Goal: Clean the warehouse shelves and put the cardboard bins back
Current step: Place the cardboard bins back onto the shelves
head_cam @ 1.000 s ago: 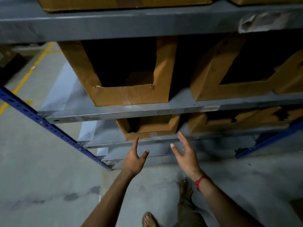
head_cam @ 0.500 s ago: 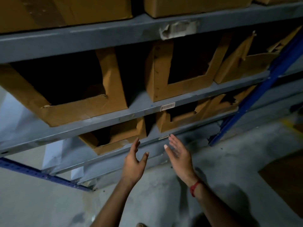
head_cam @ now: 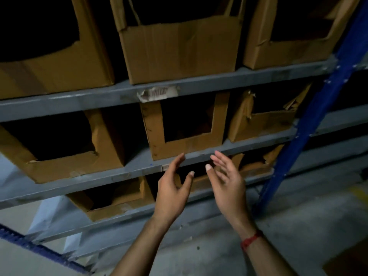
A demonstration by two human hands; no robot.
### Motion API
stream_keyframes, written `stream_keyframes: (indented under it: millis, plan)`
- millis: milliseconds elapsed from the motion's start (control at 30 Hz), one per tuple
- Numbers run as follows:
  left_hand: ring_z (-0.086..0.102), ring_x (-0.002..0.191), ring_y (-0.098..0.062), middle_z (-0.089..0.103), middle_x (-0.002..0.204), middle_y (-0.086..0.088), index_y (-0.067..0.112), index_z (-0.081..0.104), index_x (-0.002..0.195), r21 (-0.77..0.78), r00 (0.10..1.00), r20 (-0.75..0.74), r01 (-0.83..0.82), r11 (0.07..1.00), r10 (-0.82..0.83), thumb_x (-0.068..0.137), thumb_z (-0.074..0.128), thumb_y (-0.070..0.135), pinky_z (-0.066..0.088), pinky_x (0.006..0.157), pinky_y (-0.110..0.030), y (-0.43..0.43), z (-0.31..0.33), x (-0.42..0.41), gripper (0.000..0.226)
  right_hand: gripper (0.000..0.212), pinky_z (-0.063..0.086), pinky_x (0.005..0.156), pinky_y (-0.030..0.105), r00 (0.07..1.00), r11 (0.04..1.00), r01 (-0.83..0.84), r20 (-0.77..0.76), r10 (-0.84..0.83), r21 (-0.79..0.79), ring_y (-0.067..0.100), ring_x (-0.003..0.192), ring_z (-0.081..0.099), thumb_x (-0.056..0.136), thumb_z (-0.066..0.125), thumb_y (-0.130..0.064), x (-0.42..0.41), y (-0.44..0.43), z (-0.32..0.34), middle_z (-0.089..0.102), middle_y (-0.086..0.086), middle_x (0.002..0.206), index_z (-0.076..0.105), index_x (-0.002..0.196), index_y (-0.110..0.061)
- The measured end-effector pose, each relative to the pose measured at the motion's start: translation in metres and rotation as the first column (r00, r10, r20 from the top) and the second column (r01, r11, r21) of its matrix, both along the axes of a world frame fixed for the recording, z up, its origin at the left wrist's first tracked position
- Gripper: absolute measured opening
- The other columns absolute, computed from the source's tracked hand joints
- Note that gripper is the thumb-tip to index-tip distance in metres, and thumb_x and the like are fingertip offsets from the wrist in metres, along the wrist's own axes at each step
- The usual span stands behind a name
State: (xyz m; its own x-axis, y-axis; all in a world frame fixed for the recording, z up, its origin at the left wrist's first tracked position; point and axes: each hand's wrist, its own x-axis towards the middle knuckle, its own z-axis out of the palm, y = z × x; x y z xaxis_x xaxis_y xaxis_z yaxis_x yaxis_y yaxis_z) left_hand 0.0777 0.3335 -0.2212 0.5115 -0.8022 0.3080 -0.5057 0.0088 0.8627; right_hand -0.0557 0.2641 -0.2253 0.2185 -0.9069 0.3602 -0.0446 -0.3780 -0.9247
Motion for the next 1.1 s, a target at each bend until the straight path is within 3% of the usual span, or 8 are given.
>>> stream_keyframes:
  millis: [133,233,333,533,633,767,967,1100]
  plan:
    - [0.035,0.135,0.015,0.045,0.147,0.024,0.037,0.040,0.148,-0.087,0.987,0.153,-0.028,0.996,0.041,0.095,0.065,0.036,0.035,0.115,-0.022,-0.020,0.048,-0.023,0.058,0.043,0.044,0.108,0.031,0.999,0.984,-0.037,-0.016,0.035,-0.173,-0.002,0.127,0.051,0.093,0.065,-0.030,-0.030,-0.034,0.048,0.058,-0.017,0.135,0.053,0.135,-0.036]
    - [0.024,0.145,0.007,0.034,0.151,0.029,0.044,0.031,0.149,-0.138,0.969,0.233,-0.044,0.989,0.076,0.096,0.063,0.037,0.028,0.122,-0.036,-0.035,0.081,-0.033,0.063,0.044,0.038,0.112,0.021,0.996,0.940,-0.034,-0.084,0.005,-0.339,-0.003,0.136,0.041,0.094,0.063,-0.037,-0.050,-0.060,0.083,0.052,-0.017,0.142,0.053,0.137,-0.034]
    - [0.000,0.150,0.005,0.015,0.159,0.032,0.046,0.015,0.154,-0.161,0.926,0.360,-0.054,0.986,0.109,0.098,0.054,0.046,0.006,0.126,-0.048,-0.052,0.112,-0.039,0.068,0.051,0.025,0.118,0.021,0.989,0.869,-0.047,-0.144,-0.028,-0.492,0.001,0.147,0.023,0.097,0.054,-0.047,-0.060,-0.086,0.114,0.041,-0.012,0.153,0.045,0.144,-0.028]
    - [-0.014,0.153,-0.011,-0.003,0.167,0.010,0.030,-0.001,0.160,-0.194,0.673,0.710,-0.100,0.976,0.210,0.101,0.034,0.059,-0.004,0.124,-0.055,-0.098,0.160,-0.041,0.074,0.063,0.028,0.119,0.049,0.979,0.733,-0.064,-0.184,-0.084,-0.677,0.011,0.152,0.016,0.096,0.048,-0.051,-0.066,-0.142,0.166,0.029,-0.003,0.161,0.038,0.150,-0.022]
    - [-0.009,0.155,-0.021,0.001,0.168,0.001,0.028,0.004,0.161,-0.243,0.517,0.815,-0.106,0.964,0.262,0.101,0.034,0.059,-0.001,0.122,-0.060,-0.130,0.174,-0.040,0.074,0.063,0.033,0.116,0.053,0.972,0.699,-0.053,-0.198,-0.128,-0.714,0.009,0.150,0.020,0.097,0.049,-0.050,-0.074,-0.171,0.184,0.029,-0.003,0.161,0.036,0.152,-0.022]
    - [0.000,0.155,-0.030,0.008,0.168,-0.008,0.023,0.014,0.160,-0.247,0.422,0.871,-0.066,0.967,0.251,0.099,0.044,0.052,0.006,0.119,-0.066,-0.187,0.181,-0.039,0.074,0.064,0.036,0.114,0.052,0.949,0.685,-0.021,-0.230,-0.216,-0.728,0.010,0.148,0.026,0.096,0.054,-0.047,-0.093,-0.205,0.200,0.027,-0.004,0.162,0.035,0.153,-0.023]
    - [0.010,0.154,-0.028,0.021,0.165,-0.009,0.020,0.024,0.158,-0.300,0.484,0.851,0.130,0.945,0.204,0.097,0.051,0.042,0.017,0.120,-0.060,-0.270,0.183,-0.085,0.071,0.065,0.039,0.113,0.049,0.921,0.685,0.094,-0.198,-0.335,-0.723,0.006,0.146,0.031,0.096,0.062,-0.040,-0.143,-0.257,0.209,0.029,-0.009,0.161,0.034,0.153,-0.024]
    - [0.013,0.154,-0.028,0.021,0.165,-0.008,0.022,0.024,0.158,-0.249,0.471,0.876,0.260,0.933,0.102,0.097,0.046,0.043,0.021,0.122,-0.054,-0.317,0.186,-0.123,0.068,0.064,0.039,0.113,0.039,0.897,0.672,0.187,-0.155,-0.415,-0.716,0.005,0.143,0.035,0.096,0.063,-0.038,-0.182,-0.288,0.205,0.031,-0.010,0.160,0.036,0.152,-0.025]
